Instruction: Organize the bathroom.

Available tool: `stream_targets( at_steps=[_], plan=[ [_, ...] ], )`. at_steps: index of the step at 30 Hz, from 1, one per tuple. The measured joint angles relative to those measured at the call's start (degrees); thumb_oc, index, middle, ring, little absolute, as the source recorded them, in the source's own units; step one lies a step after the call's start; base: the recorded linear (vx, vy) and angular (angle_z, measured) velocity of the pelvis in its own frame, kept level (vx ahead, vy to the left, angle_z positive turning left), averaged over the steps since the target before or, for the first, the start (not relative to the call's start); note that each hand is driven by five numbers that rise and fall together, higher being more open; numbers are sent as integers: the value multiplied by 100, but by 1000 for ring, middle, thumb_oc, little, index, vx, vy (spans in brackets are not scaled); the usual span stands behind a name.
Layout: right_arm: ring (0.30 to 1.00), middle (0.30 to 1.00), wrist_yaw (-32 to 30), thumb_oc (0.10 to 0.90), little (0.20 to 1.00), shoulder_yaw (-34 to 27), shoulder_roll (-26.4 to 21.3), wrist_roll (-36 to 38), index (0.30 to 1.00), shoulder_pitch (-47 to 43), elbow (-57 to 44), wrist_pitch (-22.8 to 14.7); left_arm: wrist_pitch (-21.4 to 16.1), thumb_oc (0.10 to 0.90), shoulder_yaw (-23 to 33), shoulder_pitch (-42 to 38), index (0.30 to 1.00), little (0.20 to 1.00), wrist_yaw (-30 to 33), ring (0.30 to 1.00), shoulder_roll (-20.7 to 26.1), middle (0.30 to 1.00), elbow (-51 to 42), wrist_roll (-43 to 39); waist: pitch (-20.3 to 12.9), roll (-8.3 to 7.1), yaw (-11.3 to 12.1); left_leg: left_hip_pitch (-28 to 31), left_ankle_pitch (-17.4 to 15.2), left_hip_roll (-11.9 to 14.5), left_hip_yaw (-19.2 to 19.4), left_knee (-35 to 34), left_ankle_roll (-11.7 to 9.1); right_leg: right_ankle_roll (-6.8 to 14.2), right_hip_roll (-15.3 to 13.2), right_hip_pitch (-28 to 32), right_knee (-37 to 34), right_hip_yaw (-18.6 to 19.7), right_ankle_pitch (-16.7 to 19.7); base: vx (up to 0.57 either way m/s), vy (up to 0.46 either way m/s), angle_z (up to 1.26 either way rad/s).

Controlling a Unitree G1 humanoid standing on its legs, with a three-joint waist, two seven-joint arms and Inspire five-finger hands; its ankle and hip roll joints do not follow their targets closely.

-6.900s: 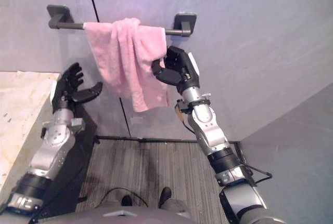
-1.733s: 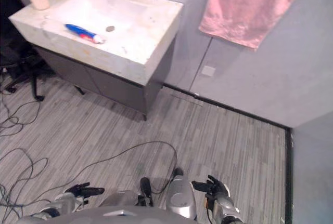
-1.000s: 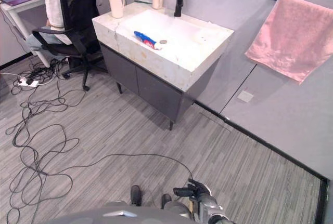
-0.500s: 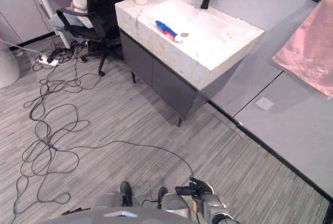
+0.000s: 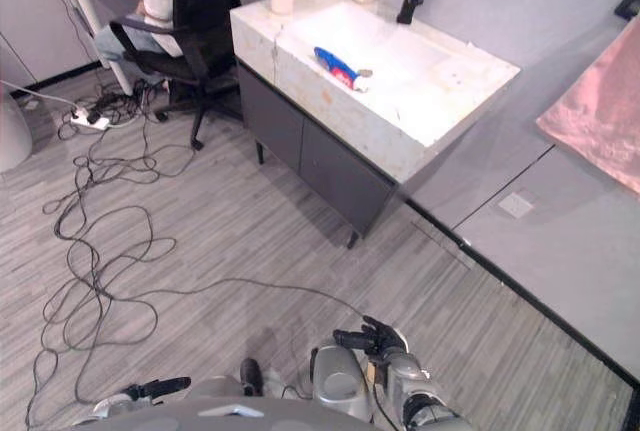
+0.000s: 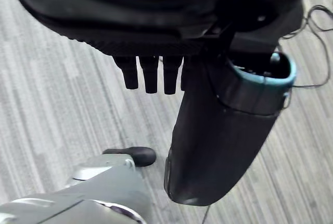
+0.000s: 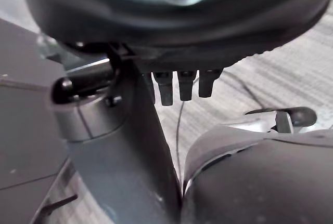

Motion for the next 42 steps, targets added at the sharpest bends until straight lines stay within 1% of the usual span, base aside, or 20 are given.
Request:
stream_targets(
  at_steps=[2,6,9,12,14,15,18,20,22,24,25,27,29,30,35,37,38,39,40,42],
  plan=[
    [900,900,52,800,900,22,-66,-240,900,-11,20,34,0,800,-22,11,900,900,-11,900,-10,900,-10,146,-114,92,-2,82,55,-11,-6,-201,27,75,72,8,-277,-27,-374,327,33,11],
    [900,900,0,800,900,209,-55,-425,900,110,102,167,-41,800,-359,178,900,900,71,900,-42,900,-60,227,-231,12,-14,536,334,-251,-22,-1081,-161,-86,341,768,-3735,-435,-812,399,29,-7],
    [900,900,-10,800,900,207,-31,-389,900,185,-121,147,-140,800,-447,114,900,900,149,900,-149,900,-54,226,-153,-175,-247,662,276,-506,-41,-1279,-73,11,369,482,-5004,-562,-148,392,10,3],
    [900,900,-7,800,900,199,17,-388,900,151,-197,115,-248,800,-557,121,900,900,201,900,-231,900,-75,224,-121,-290,-365,936,42,-592,-88,-1231,-116,67,285,257,-5023,-663,216,568,-12,23],
    [900,900,-14,800,900,63,84,-344,900,266,-139,103,-381,800,-651,228,900,900,216,900,-256,900,-212,226,-285,-378,-489,1365,-434,-547,-466,-1027,-361,4,195,423,-4334,-361,216,515,39,71],
    [900,900,-34,800,900,4,50,-340,900,287,36,113,-423,800,-670,225,900,900,200,900,-311,900,-220,226,-397,-169,-452,1537,-689,-330,-585,-820,-666,-325,464,628,-4183,-346,147,471,47,58],
    [900,900,-89,800,900,29,-6,-359,900,260,178,175,-515,800,-634,159,900,900,123,900,-287,900,-204,291,-444,-120,-450,1398,-859,-155,-671,-5,-1032,-584,644,1007,-4356,-322,59,247,20,24],
    [900,900,-109,800,900,135,-216,-375,900,277,205,223,-619,800,-636,58,900,900,92,900,-327,900,-219,393,-477,-48,-470,785,-949,-202,-935,1503,-1489,-738,737,1446,-4761,-259,15,406,47,-12],
    [900,900,-154,800,900,140,-343,-361,900,289,256,380,-609,800,-630,-233,900,900,79,900,-332,900,-240,393,-339,-115,-474,-145,-443,-359,-1542,3612,-2234,-972,774,1875,-5070,-161,-104,376,55,-8],
    [900,900,-223,800,900,177,-355,-312,900,272,383,441,-609,800,-621,-415,900,900,60,900,-334,900,-242,399,-301,-148,-460,-858,-554,-379,-1454,3941,-1799,-1179,746,1914,-5020,-72,-221,356,114,-19],
    [900,900,-223,800,900,177,-355,-312,900,272,383,441,-609,800,-621,-415,900,900,60,900,-334,900,-242,399,-301,-148,-460,-858,-554,-379,-1454,3941,-1799,-1179,746,1914,-5020,-72,-221,290,125,-40],
    [900,900,-259,800,900,255,-280,-165,900,263,418,488,-595,800,-637,-458,900,900,75,900,-280,900,-233,396,-153,-305,-481,-941,-727,-326,-1371,1920,-1048,-1138,644,2040,-4964,309,-369,342,180,-77],
    [900,900,-268,800,900,303,-255,-131,900,284,450,479,-551,800,-641,-427,900,900,75,900,-255,900,-224,397,-140,-329,-498,-828,-606,-209,-1373,1099,-876,-987,647,2049,-4852,444,-447,427,252,-70],
    [900,900,-295,800,900,362,-240,-87,900,320,437,456,-467,800,-725,-421,900,900,82,900,-204,900,-222,399,-125,-317,-656,-507,20,-72,-1323,322,-772,-786,641,2202,-4739,540,-672,570,361,-59],
    [900,900,-389,800,900,358,57,82,900,623,436,549,-368,800,-987,-477,900,900,126,900,84,900,-312,401,-234,-541,-625,-8,194,-178,-1066,-211,-733,-498,465,2018,-4348,855,-743,448,383,-43],
    [900,900,-479,800,900,346,192,254,900,569,447,534,-334,800,-1097,-488,900,900,138,900,186,900,-189,416,-186,-636,-569,-195,-10,-258,-1247,739,-775,-317,348,1947,-4121,975,-213,365,543,-75],
    [900,900,-513,800,900,284,126,249,900,491,461,530,-338,800,-1090,-461,900,900,116,900,176,900,-196,413,-187,-557,-503,-252,-215,-202,-1343,624,-725,-317,367,1830,-3816,1020,-216,307,571,-82],
    [900,900,-540,800,900,213,-32,255,900,475,504,518,-321,800,-1095,-558,900,900,70,900,89,900,-192,415,-154,-277,-478,-148,-205,33,-1321,-25,-663,-270,487,1562,-3339,961,-251,240,462,-87],
    [900,900,-547,800,900,202,-122,262,900,454,501,469,-252,800,-1092,-601,900,900,23,900,41,900,-161,461,-101,-146,-487,-96,73,106,-1166,-95,-692,-190,470,1428,-3001,936,-313,276,549,-82],
    [900,900,-591,800,900,115,-186,296,900,477,429,406,-111,800,-1091,-587,900,900,-30,900,28,900,-156,642,-142,-62,-565,45,75,-56,-970,-137,-639,-123,314,1193,-2449,910,-350,191,393,-49]
  ],
)
